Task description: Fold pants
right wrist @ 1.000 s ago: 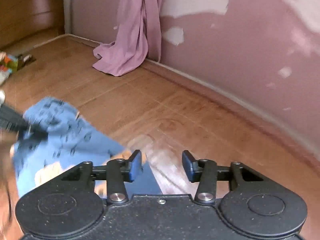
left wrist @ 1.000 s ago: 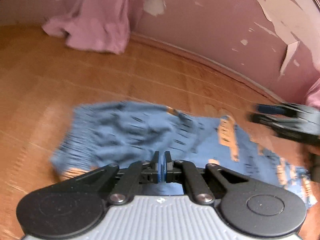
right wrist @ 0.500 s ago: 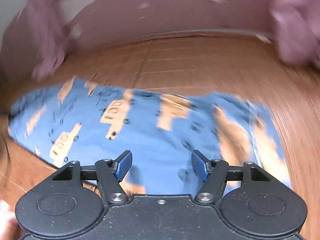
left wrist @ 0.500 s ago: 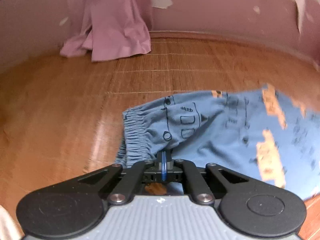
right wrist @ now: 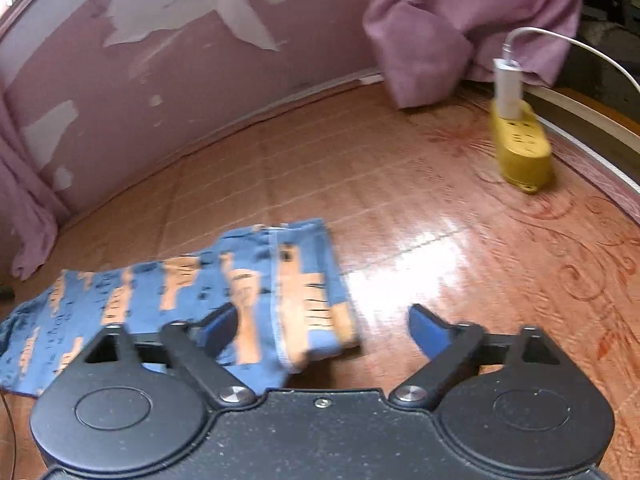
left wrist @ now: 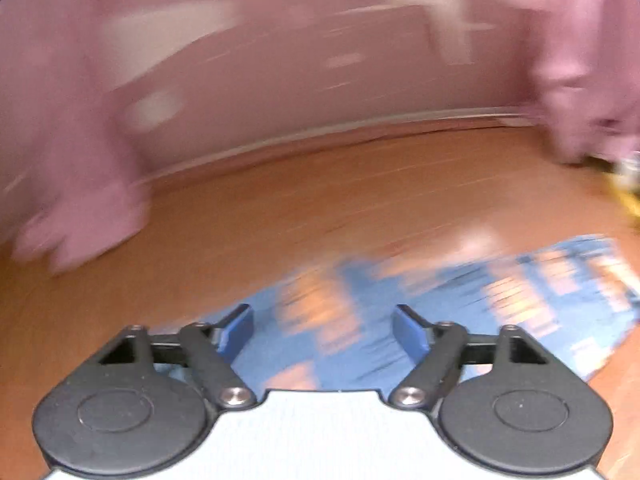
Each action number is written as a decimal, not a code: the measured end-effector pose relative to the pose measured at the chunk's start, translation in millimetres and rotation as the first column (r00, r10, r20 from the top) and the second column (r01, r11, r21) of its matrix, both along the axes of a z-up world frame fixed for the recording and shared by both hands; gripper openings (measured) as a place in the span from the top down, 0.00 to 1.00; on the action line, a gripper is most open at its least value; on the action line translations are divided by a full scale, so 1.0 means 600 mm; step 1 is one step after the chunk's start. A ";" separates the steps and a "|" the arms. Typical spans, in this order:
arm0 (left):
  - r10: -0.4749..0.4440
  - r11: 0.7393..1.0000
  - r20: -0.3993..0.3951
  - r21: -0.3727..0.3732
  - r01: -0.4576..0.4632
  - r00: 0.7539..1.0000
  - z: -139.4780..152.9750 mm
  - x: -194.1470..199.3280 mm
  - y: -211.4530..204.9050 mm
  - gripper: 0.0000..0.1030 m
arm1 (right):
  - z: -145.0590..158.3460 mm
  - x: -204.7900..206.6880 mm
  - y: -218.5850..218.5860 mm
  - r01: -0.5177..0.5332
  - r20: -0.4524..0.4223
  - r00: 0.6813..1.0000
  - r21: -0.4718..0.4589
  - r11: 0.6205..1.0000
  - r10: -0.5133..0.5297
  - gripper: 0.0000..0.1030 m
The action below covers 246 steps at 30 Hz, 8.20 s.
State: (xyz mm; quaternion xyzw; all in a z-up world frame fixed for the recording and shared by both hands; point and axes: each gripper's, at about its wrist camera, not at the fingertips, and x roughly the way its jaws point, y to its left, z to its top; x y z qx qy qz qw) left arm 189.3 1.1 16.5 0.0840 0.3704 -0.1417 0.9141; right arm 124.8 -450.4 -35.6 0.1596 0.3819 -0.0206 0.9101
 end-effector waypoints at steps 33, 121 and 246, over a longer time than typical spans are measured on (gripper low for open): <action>-0.706 0.668 -0.190 0.143 0.731 0.682 -0.090 0.094 -0.591 0.76 | -0.007 -0.001 -0.014 -0.159 -0.029 0.987 -0.023 0.987 0.158 0.63; -0.438 0.783 -0.431 -0.615 0.099 0.789 -0.092 0.170 -0.316 0.38 | 0.066 0.007 0.142 -0.179 0.170 0.959 -0.256 0.950 0.227 0.90; 0.068 0.934 -0.247 -0.325 -0.149 0.967 -0.096 -0.083 0.166 0.54 | 0.050 0.064 0.423 -0.552 0.023 0.779 -0.449 0.703 0.626 0.20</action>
